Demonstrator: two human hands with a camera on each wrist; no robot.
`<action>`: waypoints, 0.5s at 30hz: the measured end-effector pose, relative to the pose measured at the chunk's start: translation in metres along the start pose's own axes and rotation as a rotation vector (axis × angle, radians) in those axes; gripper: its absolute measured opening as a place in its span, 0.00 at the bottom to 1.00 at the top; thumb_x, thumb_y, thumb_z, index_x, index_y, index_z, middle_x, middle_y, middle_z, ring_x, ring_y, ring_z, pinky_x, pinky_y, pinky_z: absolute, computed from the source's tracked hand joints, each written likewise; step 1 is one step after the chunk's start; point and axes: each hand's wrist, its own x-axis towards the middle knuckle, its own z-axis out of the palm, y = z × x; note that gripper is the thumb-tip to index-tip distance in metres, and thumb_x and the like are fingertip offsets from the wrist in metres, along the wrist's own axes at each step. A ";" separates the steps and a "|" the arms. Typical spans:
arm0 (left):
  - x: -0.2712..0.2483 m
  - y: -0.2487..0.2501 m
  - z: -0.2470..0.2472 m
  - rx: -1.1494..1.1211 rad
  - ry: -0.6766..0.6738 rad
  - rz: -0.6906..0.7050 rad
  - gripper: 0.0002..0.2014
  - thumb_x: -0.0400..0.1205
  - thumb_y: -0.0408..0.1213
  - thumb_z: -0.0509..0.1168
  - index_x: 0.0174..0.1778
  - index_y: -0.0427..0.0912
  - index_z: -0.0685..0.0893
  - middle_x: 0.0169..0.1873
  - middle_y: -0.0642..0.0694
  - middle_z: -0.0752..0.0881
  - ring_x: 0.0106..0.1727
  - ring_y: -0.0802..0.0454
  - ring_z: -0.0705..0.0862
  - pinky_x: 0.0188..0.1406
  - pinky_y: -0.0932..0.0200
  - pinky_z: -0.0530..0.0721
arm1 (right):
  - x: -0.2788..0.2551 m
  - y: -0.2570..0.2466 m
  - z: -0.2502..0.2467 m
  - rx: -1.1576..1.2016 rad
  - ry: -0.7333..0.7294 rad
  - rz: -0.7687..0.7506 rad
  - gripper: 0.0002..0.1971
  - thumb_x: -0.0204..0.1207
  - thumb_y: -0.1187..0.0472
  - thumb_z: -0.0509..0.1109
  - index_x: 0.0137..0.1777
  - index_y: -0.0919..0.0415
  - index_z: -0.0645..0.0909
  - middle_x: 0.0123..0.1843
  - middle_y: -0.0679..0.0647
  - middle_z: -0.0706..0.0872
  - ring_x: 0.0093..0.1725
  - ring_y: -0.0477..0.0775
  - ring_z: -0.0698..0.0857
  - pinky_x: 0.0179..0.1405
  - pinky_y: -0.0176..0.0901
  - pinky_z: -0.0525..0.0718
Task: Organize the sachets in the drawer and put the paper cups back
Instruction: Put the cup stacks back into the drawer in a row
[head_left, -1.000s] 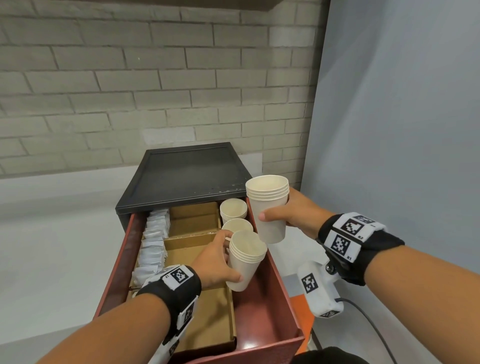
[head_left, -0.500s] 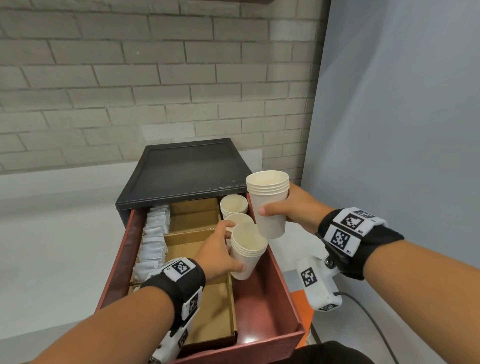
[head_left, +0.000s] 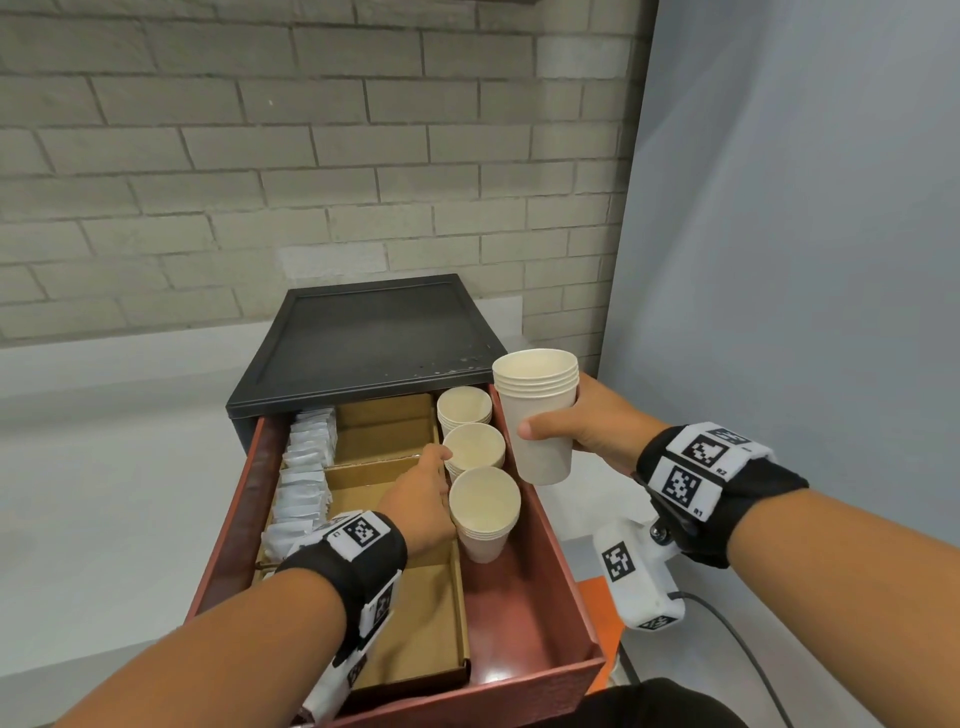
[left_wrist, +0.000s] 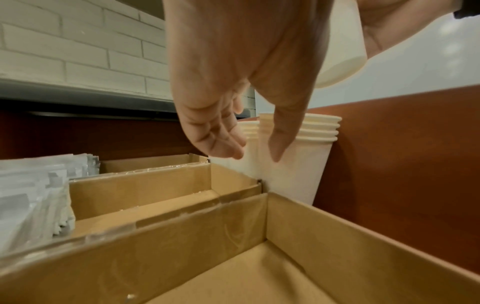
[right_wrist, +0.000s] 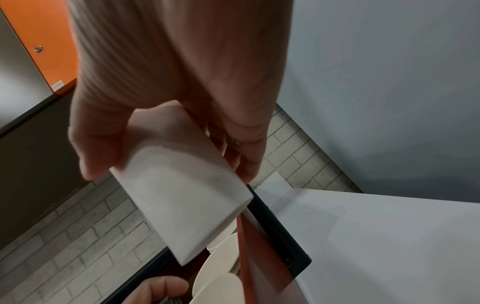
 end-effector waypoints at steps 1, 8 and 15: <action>0.000 0.001 -0.003 -0.005 -0.040 -0.029 0.38 0.66 0.34 0.77 0.68 0.47 0.64 0.44 0.46 0.84 0.45 0.50 0.84 0.42 0.54 0.84 | -0.001 0.000 0.000 0.001 -0.006 -0.001 0.27 0.69 0.66 0.77 0.66 0.48 0.74 0.60 0.52 0.84 0.60 0.52 0.81 0.57 0.48 0.83; -0.008 0.004 -0.007 -0.144 -0.230 -0.088 0.39 0.65 0.25 0.77 0.66 0.45 0.63 0.34 0.45 0.77 0.36 0.53 0.78 0.33 0.59 0.77 | -0.005 -0.003 0.007 -0.004 -0.010 -0.006 0.26 0.69 0.66 0.77 0.65 0.49 0.75 0.60 0.53 0.85 0.61 0.54 0.82 0.60 0.52 0.83; -0.007 0.005 -0.006 -0.192 -0.203 -0.112 0.34 0.66 0.29 0.79 0.62 0.44 0.66 0.36 0.45 0.80 0.35 0.53 0.77 0.37 0.60 0.75 | -0.008 -0.004 0.009 -0.003 -0.026 -0.012 0.24 0.70 0.67 0.76 0.62 0.47 0.75 0.58 0.53 0.84 0.59 0.54 0.82 0.58 0.49 0.83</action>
